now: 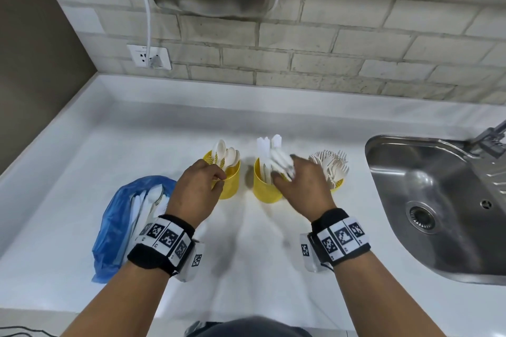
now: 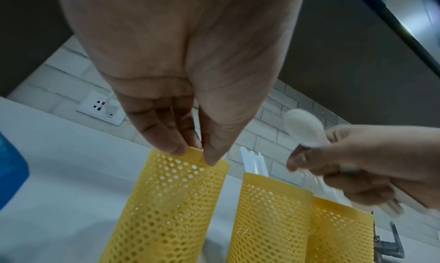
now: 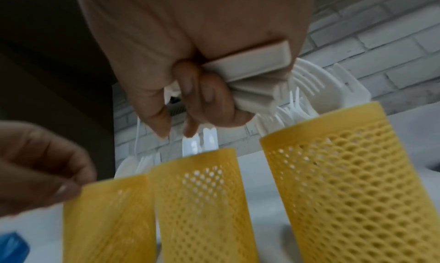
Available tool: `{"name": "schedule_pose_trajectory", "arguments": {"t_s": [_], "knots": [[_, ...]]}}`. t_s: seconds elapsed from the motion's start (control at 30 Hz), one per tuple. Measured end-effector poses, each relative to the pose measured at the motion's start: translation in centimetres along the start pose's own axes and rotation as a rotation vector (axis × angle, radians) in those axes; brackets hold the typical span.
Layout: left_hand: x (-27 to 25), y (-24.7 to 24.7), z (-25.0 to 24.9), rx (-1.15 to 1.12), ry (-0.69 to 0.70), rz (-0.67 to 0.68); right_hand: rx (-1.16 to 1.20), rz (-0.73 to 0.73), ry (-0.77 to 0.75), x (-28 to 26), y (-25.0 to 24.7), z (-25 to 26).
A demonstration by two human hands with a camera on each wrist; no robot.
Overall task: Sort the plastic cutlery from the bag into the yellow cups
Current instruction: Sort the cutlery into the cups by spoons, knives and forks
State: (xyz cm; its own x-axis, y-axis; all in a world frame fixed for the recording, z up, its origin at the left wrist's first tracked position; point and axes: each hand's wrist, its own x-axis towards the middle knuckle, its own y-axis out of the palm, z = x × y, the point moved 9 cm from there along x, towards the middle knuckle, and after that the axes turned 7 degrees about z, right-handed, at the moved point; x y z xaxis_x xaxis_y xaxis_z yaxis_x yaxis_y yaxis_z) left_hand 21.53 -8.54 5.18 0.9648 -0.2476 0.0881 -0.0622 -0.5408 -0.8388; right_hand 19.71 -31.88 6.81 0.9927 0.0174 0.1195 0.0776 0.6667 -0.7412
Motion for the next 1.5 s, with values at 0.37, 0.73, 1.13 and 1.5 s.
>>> {"name": "schedule_pose_trajectory", "arguments": {"t_s": [0.37,0.73,1.13,1.5], "knots": [[0.3,0.3,0.1,-0.060,-0.018,0.003,-0.152,0.083,-0.054,-1.4,2.3,-1.1],[-1.0,-0.6,-0.2,-0.141,-0.025,-0.037,0.098,-0.087,-0.052,-1.6,-0.3,1.9],[-1.3,-0.6,1.0,-0.052,0.023,-0.052,1.010,-0.107,0.012,4.2,2.3,8.7],[-1.2,-0.5,1.1,-0.054,0.028,-0.052,0.688,0.030,-0.008,4.4,9.0,9.1]]}}
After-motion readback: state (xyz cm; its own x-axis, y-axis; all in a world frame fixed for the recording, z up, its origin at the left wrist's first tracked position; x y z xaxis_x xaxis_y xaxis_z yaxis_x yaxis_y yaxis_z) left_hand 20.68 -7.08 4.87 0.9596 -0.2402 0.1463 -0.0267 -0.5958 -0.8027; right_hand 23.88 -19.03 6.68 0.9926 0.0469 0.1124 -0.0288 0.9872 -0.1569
